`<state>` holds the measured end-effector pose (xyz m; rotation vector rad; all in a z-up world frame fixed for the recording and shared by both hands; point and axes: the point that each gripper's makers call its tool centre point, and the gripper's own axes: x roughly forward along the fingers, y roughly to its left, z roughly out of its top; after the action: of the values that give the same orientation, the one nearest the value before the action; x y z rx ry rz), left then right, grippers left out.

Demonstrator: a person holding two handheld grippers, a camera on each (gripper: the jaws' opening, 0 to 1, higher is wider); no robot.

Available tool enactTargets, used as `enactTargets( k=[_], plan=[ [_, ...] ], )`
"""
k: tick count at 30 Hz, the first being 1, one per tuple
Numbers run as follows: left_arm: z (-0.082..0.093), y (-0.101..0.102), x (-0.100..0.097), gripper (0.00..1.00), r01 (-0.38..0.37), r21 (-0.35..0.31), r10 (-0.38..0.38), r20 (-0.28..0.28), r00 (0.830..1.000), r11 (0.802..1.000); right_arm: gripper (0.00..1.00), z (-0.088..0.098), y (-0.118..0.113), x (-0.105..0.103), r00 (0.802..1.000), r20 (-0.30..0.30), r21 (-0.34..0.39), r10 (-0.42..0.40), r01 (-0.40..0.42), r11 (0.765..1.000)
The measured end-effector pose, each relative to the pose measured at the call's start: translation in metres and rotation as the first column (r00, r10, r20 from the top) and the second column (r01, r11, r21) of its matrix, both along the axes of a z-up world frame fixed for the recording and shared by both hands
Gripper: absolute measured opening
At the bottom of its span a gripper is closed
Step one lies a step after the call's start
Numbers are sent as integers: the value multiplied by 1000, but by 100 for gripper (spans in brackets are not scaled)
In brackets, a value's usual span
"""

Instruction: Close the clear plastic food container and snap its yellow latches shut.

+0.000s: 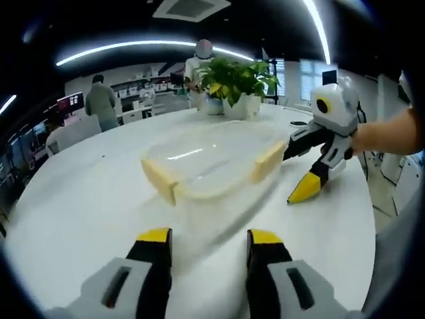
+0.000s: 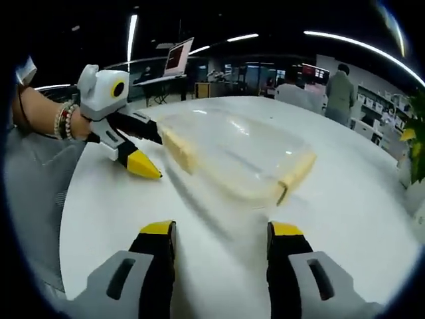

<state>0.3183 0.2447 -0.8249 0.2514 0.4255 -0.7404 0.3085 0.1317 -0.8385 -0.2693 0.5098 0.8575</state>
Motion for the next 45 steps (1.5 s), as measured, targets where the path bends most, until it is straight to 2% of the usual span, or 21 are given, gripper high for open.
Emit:
enactTargets(
  k=[2,4,7,12,18,31,45],
  plan=[
    [-1,-2,1,36,-8,16,8,-7,1000,1000,52,1,1,0,1000,-12,7,6,-6,1000],
    [-2,-1,4,35,-19,26,19,-3,1000,999,48,0,-2,2,1000,3,-30,7,-7,1000],
    [-2,0,6,34,-31,22,31,-8,999,999,46,1,-2,5,1000,-7,-18,-3,2,1000],
    [1,6,10,27,-54,11,55,-33,998,998,46,1,-1,8,1000,-11,-24,-3,3,1000],
    [0,12,12,27,-67,24,68,-29,997,997,46,2,5,14,1000,-16,-4,-7,7,1000],
    [1,39,28,27,-111,54,112,-18,994,992,44,4,32,32,1000,-28,22,-2,2,1000],
    [6,74,64,27,-156,84,157,-4,988,984,43,10,66,68,1000,-19,46,-2,3,999]
  ],
)
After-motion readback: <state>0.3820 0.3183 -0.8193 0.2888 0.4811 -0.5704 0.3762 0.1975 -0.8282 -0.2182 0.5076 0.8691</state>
